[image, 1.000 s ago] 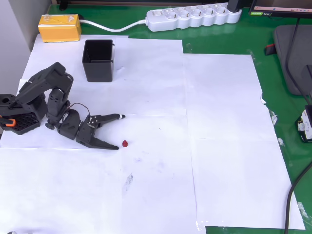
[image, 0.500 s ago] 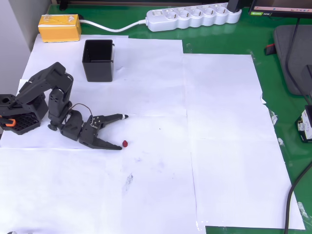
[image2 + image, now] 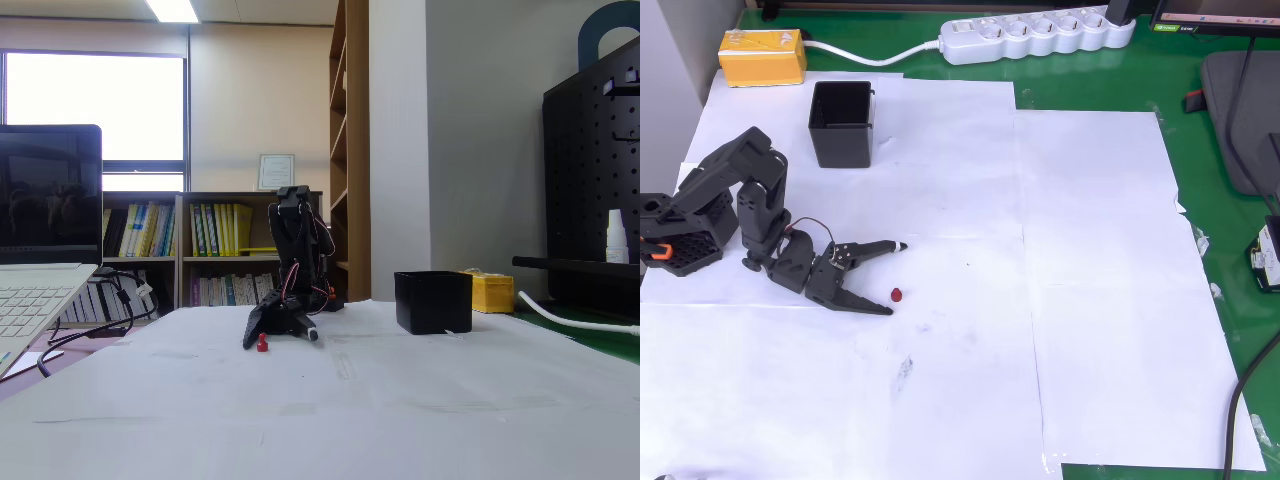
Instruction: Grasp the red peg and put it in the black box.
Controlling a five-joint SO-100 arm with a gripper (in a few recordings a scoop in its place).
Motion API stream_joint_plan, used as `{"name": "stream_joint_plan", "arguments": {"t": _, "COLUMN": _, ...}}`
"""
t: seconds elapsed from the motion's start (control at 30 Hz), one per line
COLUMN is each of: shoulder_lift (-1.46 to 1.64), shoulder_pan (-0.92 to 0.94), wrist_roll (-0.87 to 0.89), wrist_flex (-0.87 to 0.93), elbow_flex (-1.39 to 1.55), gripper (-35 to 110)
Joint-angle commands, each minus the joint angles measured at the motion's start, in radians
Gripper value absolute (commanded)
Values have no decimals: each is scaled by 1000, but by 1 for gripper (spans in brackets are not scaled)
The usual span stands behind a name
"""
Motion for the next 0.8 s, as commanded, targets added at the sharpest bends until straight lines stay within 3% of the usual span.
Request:
{"name": "stream_joint_plan", "arguments": {"t": 0.0, "shoulder_lift": -60, "shoulder_pan": 9, "wrist_roll": -5, "wrist_flex": 8, "elbow_flex": 20, "gripper": 46}}
{"name": "stream_joint_plan", "arguments": {"t": 0.77, "shoulder_lift": -57, "shoulder_pan": -12, "wrist_roll": -3, "wrist_flex": 17, "elbow_flex": 34, "gripper": 46}}
